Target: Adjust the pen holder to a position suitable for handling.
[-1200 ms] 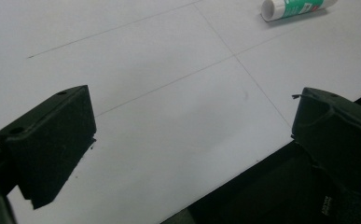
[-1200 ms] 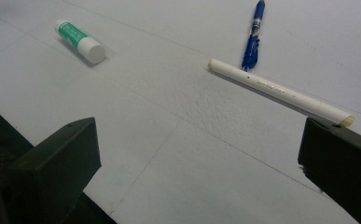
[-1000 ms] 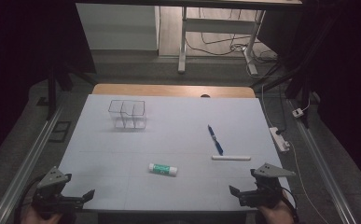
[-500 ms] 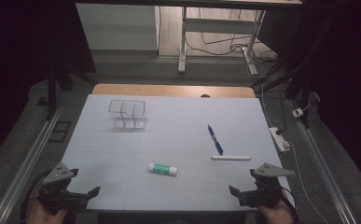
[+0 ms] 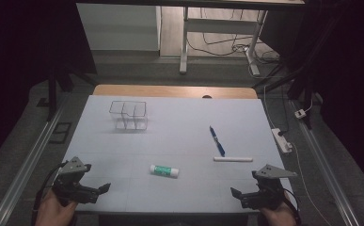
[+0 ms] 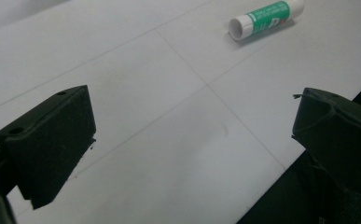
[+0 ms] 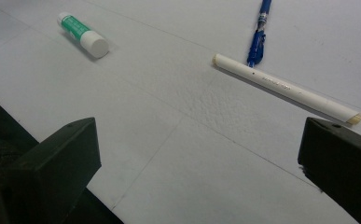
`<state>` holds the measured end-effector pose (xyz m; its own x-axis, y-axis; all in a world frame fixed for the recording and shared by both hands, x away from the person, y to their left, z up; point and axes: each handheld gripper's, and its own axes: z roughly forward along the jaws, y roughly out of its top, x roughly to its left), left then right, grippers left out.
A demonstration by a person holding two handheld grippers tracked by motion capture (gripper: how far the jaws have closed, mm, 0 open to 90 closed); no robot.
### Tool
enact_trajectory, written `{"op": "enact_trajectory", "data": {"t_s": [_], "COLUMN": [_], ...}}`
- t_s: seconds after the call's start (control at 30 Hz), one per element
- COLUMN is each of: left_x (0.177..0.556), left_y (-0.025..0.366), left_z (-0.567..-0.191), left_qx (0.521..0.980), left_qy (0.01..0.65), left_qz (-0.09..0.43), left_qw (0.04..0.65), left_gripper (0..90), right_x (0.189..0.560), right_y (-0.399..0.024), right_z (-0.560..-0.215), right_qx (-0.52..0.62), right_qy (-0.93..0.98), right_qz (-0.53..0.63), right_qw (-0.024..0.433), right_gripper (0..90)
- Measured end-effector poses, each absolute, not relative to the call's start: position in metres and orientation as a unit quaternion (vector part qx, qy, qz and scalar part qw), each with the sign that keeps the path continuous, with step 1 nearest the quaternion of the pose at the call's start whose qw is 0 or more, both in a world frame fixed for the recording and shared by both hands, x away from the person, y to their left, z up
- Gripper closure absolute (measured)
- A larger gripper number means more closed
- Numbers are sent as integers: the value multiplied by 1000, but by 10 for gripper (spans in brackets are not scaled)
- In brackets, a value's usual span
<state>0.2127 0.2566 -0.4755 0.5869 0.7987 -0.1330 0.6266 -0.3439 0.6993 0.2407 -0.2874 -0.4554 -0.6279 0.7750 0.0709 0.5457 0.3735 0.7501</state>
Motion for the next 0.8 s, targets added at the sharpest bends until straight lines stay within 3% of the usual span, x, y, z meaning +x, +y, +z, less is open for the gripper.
{"op": "enact_trajectory", "data": {"t_s": [0.8], "left_x": [290], "left_y": [236], "left_z": [-482], "left_qx": [812], "left_qy": [433], "left_qz": [115], "left_qw": [375], "left_gripper": [0], "right_x": [241], "right_y": [-286], "right_z": [-456], "right_qx": [400], "right_qy": [821], "right_qz": [380], "right_qw": [147], "right_gripper": [0]}}
